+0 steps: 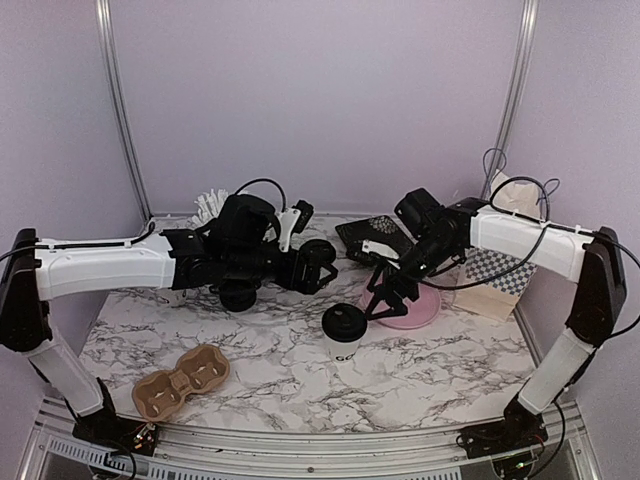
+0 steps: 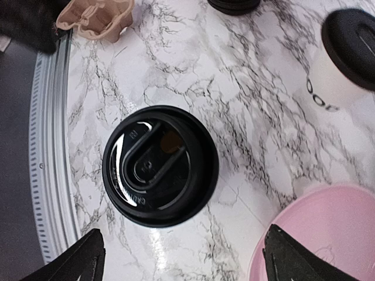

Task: Pack the takeout coffee

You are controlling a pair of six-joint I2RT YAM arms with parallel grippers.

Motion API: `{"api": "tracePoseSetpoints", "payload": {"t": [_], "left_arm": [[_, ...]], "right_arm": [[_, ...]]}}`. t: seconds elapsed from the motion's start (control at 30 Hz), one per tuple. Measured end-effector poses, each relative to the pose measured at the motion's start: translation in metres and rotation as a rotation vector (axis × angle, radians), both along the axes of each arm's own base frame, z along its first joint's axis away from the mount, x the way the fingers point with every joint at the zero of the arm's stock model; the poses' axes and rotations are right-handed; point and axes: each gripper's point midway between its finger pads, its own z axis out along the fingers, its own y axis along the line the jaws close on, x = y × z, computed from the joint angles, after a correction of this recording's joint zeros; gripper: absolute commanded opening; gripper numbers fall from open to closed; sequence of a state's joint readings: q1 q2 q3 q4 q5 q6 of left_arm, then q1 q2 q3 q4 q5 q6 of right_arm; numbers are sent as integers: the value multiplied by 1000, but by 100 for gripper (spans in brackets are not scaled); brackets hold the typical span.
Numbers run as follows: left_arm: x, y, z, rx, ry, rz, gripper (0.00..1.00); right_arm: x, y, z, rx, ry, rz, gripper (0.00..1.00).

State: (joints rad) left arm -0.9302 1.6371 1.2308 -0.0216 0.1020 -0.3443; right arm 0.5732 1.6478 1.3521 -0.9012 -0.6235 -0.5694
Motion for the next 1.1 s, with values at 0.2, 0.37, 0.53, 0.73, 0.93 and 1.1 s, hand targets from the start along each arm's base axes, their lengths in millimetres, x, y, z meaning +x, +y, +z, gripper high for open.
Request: {"api": "tracePoseSetpoints", "payload": {"t": [0.2,0.37,0.53,0.73,0.93,1.1], "left_arm": [[18,32,22,47,-91,123,99],[29,48,16,84,-91,181,99],[25,54,2,116,-75,188,99],[24,57,-2,128,-70,192,99],[23,59,2,123,-76,194,99],[21,69,-1,144,-62,215,99]], "right_arm": [[-23,30,-8,-75,-193,152,98],[-16,35,-19,-123,-227,159,98],[-12,36,-32,-153,-216,158,91],[-11,41,-28,-147,-227,156,79],[-9,42,-29,-150,-220,146,74],[10,40,-24,-151,-226,95,73]]}}
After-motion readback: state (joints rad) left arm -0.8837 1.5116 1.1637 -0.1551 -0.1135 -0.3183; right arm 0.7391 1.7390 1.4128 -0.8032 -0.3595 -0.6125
